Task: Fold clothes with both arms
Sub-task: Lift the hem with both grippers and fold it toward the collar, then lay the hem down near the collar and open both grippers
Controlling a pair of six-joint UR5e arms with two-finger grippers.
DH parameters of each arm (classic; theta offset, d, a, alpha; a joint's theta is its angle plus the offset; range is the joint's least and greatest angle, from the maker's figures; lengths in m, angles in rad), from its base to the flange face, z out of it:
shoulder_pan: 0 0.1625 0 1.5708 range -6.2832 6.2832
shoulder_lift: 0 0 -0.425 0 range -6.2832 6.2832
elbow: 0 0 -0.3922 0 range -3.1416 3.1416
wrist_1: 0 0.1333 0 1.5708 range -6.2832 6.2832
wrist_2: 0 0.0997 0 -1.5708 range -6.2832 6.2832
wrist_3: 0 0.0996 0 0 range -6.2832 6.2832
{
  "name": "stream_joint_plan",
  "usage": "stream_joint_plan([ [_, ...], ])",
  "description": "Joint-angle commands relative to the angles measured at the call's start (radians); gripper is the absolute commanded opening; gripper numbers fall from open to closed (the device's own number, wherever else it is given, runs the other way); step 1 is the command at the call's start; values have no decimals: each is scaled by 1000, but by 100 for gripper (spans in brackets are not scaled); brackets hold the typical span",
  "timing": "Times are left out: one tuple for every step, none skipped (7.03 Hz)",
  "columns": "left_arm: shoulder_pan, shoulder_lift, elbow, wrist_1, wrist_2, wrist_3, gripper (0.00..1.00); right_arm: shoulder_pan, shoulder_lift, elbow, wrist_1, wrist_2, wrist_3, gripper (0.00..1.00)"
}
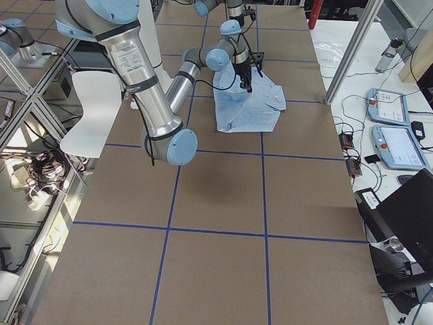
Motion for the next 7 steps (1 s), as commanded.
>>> stream_joint_plan([
  [-3,-48,249,-184,42,5,0,8,8,-169,101,-2,-17,0],
  [-4,-46,327,-276,49,33,0,8,7,-244,162,-2,-16,0],
  [-16,-46,351,-289,57,105,0,7,8,-295,204,-2,-16,0],
  [-33,-39,360,-292,56,156,0,7,4,-309,219,-2,-17,0],
  [-56,-37,368,-292,55,202,0,13,4,-308,222,-2,-25,0],
  [-71,-36,370,-293,52,205,0,27,5,-301,222,3,-40,0],
  [-72,-34,373,-296,52,206,0,30,-3,-301,222,3,-43,0],
])
